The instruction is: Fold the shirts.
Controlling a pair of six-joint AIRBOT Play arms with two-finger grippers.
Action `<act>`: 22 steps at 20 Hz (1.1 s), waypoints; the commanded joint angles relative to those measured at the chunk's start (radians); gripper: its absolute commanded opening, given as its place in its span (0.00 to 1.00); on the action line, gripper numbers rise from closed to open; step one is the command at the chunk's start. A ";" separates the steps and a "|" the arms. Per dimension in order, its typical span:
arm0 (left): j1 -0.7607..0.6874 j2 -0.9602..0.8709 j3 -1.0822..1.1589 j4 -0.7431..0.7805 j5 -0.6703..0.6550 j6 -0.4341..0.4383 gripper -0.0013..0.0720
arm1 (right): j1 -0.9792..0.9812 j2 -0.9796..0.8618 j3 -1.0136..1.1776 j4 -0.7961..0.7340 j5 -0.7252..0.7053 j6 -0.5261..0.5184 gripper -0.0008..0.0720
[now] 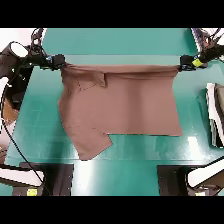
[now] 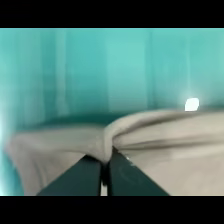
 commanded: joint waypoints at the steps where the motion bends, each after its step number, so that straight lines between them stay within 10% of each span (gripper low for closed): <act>1: -0.002 -0.006 -0.023 0.058 -0.188 0.018 0.06 | 0.001 0.072 -0.182 -0.002 -0.052 -0.011 0.03; 7: -0.002 -0.006 -0.232 0.051 -0.143 0.009 0.06 | 0.000 0.168 -0.492 0.082 -0.173 -0.013 0.03; 8: -0.002 -0.006 -0.235 0.051 -0.145 0.003 0.26 | 0.000 0.167 -0.499 0.095 -0.172 -0.013 0.21; 9: -0.001 -0.002 -0.233 0.050 -0.146 -0.019 0.70 | -0.003 0.169 -0.496 0.110 -0.167 -0.013 0.55; 10: 0.000 0.012 -0.233 0.050 -0.161 -0.040 0.75 | -0.009 0.175 -0.486 0.119 -0.153 -0.012 0.58; 22: -0.002 0.639 -0.948 0.061 -0.329 -0.072 0.69 | -0.071 0.675 -0.854 0.315 -0.053 -0.126 0.57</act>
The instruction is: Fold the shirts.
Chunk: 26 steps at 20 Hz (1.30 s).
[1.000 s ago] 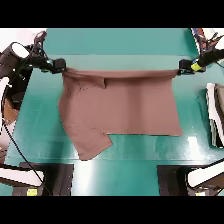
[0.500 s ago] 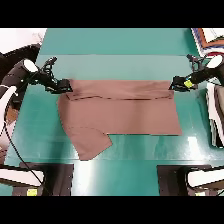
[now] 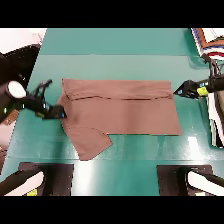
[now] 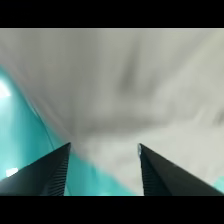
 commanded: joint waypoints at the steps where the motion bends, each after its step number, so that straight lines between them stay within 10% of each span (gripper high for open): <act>1: -0.001 0.158 -0.261 -0.061 -0.002 -0.021 0.69 | 0.001 0.121 -0.122 0.026 -0.032 -0.011 0.57; 12: -0.001 0.169 -0.444 -0.382 0.261 0.066 0.69 | 0.000 0.196 -0.143 0.027 -0.038 -0.011 0.57; 13: -0.001 0.170 -0.444 -0.384 0.256 0.062 0.61 | 0.000 0.198 -0.143 0.026 -0.036 -0.011 0.57; 14: -0.001 0.170 -0.443 -0.388 0.240 0.063 0.24 | -0.001 0.198 -0.143 0.025 -0.030 -0.011 0.57; 15: -0.001 0.170 -0.439 -0.388 0.221 0.068 0.07 | -0.009 0.198 -0.143 0.024 -0.012 -0.011 0.57; 26: -0.001 0.371 -0.331 -0.226 0.068 0.026 0.06 | -0.439 0.200 -0.565 -0.130 0.095 -0.006 0.73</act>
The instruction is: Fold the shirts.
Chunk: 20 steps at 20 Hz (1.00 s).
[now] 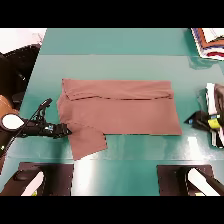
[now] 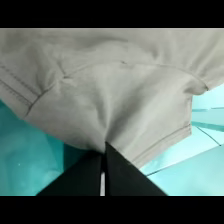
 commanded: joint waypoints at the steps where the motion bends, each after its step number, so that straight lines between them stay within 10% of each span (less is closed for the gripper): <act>1: 0.000 0.029 0.010 0.017 -0.011 -0.008 0.06 | -0.105 -0.044 -0.150 -0.021 -0.018 0.002 0.70; 7: 0.000 0.029 0.010 0.017 0.009 -0.008 0.06 | 0.014 -0.165 -0.150 0.143 -0.196 0.002 0.62; 11: 0.000 0.029 0.021 0.040 -0.063 -0.008 0.06 | 0.125 -0.168 -0.076 0.138 -0.201 0.001 0.03; 20: 0.000 0.248 0.119 0.074 -0.394 -0.166 0.06 | 0.177 0.251 0.029 -0.198 0.137 0.034 0.03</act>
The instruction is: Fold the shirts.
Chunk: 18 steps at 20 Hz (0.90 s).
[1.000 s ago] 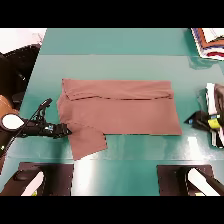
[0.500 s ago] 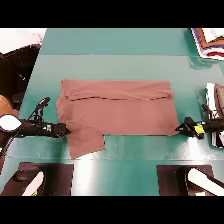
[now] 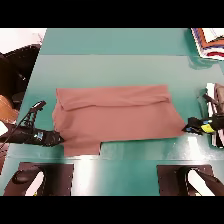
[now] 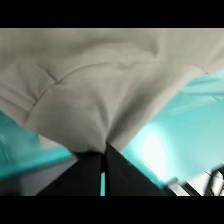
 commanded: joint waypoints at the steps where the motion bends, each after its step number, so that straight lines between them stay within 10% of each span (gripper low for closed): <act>1: 0.000 0.044 0.045 -0.018 -0.060 -0.062 0.06 | 0.010 0.153 0.055 -0.095 0.086 0.026 0.03; 18: 0.000 -0.770 0.435 0.022 0.603 0.141 0.08 | 0.224 -0.668 0.660 0.041 -0.182 0.064 0.03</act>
